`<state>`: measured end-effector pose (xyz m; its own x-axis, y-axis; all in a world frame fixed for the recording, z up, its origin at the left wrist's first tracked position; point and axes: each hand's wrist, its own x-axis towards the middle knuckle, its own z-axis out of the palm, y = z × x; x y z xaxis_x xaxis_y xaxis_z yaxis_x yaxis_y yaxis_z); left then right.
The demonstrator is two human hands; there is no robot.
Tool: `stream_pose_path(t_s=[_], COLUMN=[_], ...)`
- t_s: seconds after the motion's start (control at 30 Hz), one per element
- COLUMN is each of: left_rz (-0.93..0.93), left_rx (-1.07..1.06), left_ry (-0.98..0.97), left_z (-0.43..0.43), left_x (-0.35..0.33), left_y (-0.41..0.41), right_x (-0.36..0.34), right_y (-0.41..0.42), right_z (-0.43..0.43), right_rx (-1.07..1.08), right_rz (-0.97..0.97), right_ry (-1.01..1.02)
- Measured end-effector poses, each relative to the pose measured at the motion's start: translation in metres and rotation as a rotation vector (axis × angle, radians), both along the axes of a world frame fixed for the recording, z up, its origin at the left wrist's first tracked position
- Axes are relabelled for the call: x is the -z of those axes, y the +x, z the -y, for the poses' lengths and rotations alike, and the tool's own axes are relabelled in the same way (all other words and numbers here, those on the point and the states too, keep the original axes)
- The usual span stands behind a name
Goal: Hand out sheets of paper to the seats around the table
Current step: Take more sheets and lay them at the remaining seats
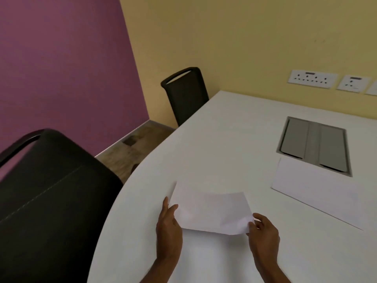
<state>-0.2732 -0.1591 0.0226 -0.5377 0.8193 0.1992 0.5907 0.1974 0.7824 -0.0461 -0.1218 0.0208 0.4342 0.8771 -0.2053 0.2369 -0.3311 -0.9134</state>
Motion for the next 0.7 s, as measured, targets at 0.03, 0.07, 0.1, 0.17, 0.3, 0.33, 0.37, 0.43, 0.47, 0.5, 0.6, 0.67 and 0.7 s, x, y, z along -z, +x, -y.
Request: stream_pose_path(t_s=[0.03, 0.07, 0.1, 0.17, 0.3, 0.33, 0.37, 0.43, 0.47, 0.5, 0.6, 0.67, 0.7], left_rz=[0.003, 0.007, 0.011, 0.012, 0.01, 0.007, 0.004, -0.007, -0.018, -0.028, -0.056, -0.093, -0.112], left_rx=[-0.015, -0.026, -0.034, -0.05, -0.075, -0.084, -0.093, -0.109, -0.117, -0.123, -0.127, -0.119, -0.12], left_ry=[-0.002, -0.002, -0.001, 0.002, 0.018, 0.022, 0.024, 0.014, 0.005, -0.005, -0.038, -0.062, -0.075], left_z=[0.005, 0.011, 0.016, 0.027, 0.048, 0.052, 0.056, 0.061, 0.063, 0.064, 0.064, 0.063, 0.063], left_x=[0.0, 0.0, -0.001, -0.003, -0.005, -0.005, -0.004, -0.003, -0.001, 0.001, 0.01, 0.017, 0.02], left_y=[-0.01, -0.019, -0.028, -0.045, -0.078, -0.086, -0.093, -0.108, -0.115, -0.122, -0.142, -0.152, -0.157], right_x=[0.0, 0.0, 0.0, 0.001, 0.004, 0.004, 0.005, 0.008, 0.009, 0.011, 0.019, 0.025, 0.028], right_y=[-0.01, -0.02, -0.029, -0.047, -0.08, -0.088, -0.096, -0.111, -0.118, -0.126, -0.146, -0.157, -0.161], right_z=[0.001, 0.001, 0.002, 0.006, 0.014, 0.016, 0.017, 0.019, 0.019, 0.019, 0.017, 0.015, 0.014], right_rx=[-0.025, -0.049, -0.07, -0.11, -0.165, -0.177, -0.188, -0.21, -0.225, -0.245, -0.303, -0.322, -0.327], right_rz=[0.007, 0.01, 0.008, 0.004, 0.004, 0.004, 0.006, 0.013, 0.021, 0.035, 0.088, 0.112, 0.125], right_ry=[0.004, 0.006, 0.01, 0.02, 0.039, 0.045, 0.052, 0.062, 0.066, 0.073, 0.097, 0.104, 0.103])
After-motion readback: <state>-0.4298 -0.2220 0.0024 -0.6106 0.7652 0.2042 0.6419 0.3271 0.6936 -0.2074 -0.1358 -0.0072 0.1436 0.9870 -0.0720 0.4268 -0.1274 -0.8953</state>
